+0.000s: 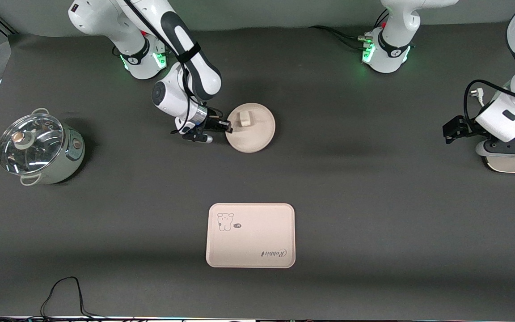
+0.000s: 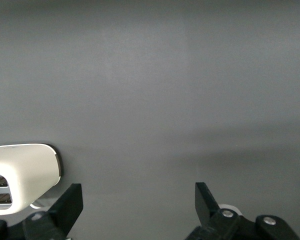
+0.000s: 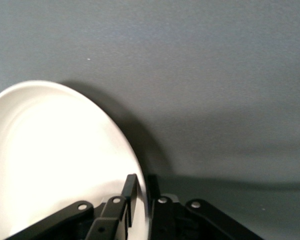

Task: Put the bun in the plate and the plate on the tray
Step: 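Grasp the plate rim with the right gripper, then slide the plate with the right gripper onto the bunny tray, then open the right gripper and release the plate on the tray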

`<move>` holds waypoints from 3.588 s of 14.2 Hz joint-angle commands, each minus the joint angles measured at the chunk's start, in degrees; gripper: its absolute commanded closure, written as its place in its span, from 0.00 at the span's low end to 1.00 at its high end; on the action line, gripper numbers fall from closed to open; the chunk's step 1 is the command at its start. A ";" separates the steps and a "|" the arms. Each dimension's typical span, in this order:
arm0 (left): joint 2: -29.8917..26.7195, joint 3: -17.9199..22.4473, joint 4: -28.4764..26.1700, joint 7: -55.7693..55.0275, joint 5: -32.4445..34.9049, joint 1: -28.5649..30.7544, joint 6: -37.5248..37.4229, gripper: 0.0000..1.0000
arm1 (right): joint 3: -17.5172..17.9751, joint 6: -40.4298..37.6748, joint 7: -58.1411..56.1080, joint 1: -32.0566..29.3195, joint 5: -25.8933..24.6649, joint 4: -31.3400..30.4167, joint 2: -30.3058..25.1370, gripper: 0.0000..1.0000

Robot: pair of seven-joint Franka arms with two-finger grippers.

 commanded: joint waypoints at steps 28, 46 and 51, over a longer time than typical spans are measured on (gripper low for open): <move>-6.14 3.40 -0.34 1.69 -4.58 1.37 -3.57 0.00 | -21.74 -35.04 22.57 -15.72 -20.31 62.96 26.59 1.00; -6.23 2.79 -0.43 0.46 -4.32 1.28 -4.71 0.00 | -13.04 -25.10 22.57 -18.54 -13.44 64.74 38.57 1.00; -6.76 2.70 -0.43 1.77 -4.14 1.19 -5.51 0.00 | -13.21 -25.19 23.44 -17.93 -13.52 62.10 37.52 0.00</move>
